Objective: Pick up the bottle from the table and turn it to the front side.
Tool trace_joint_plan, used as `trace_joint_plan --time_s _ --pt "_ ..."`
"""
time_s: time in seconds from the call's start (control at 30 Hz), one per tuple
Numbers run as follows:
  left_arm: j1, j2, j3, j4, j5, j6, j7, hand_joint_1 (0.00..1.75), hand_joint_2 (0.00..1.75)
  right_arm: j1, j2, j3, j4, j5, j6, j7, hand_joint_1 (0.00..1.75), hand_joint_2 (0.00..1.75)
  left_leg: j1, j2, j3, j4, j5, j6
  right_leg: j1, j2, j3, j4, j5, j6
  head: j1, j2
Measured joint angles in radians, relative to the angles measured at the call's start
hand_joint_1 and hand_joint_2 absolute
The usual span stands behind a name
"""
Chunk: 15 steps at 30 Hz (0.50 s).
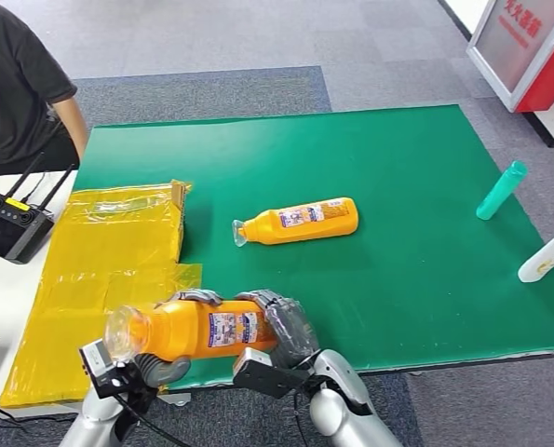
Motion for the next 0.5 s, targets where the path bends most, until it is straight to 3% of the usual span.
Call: trace_joint_plan --time_s 0.07,0.1,0.2,0.23,0.33,0.5 --pt "0.002 0.001 -0.004 -0.011 -0.004 0.025 0.000 1.75 1.75 0.002 0.000 0.000 -0.001 0.000 -0.002 0.000 1.75 1.75 0.000 0.000 0.000 0.000 0.000 0.000 0.000 0.000 0.000 0.000 0.000 0.000 0.000 0.000" --pt "0.004 0.002 -0.005 -0.017 -0.006 0.036 0.000 1.75 1.75 0.004 0.000 0.000 -0.002 0.000 -0.002 0.000 1.63 1.75 0.000 0.000 0.000 0.000 0.000 0.000 0.000 0.000 0.000 0.000 0.000 0.000 0.000 0.000" --pt "0.012 0.003 -0.006 -0.036 0.006 0.048 0.000 1.75 1.75 0.009 0.000 0.001 -0.012 0.000 -0.003 0.001 0.34 1.75 0.000 0.000 0.000 0.000 0.000 0.000 0.000 0.000 0.000 0.000 0.000 0.000 0.000 0.000" --pt "0.015 0.002 -0.006 -0.042 0.010 0.046 0.000 1.75 1.75 0.010 0.000 0.002 -0.016 0.000 -0.004 0.002 0.02 1.75 0.000 0.000 0.000 0.000 0.000 0.000 0.000 0.000 0.000 0.000 0.000 0.000 0.000 0.000" --pt "0.027 0.000 -0.003 -0.062 -0.034 0.089 0.000 1.75 1.75 0.016 0.000 -0.002 -0.028 0.004 -0.018 0.009 0.00 1.75 0.000 0.000 0.000 0.000 0.000 0.000 0.000 0.000 0.000 0.000 0.000 0.000 0.000 0.000" --pt "0.058 -0.008 0.029 -0.125 -0.272 0.361 0.040 1.75 1.75 0.047 -0.004 -0.040 -0.072 -0.004 -0.051 0.033 0.00 1.75 0.000 0.000 0.000 0.000 0.000 0.000 0.000 0.000 -0.001 0.000 0.000 0.000 0.000 0.000"
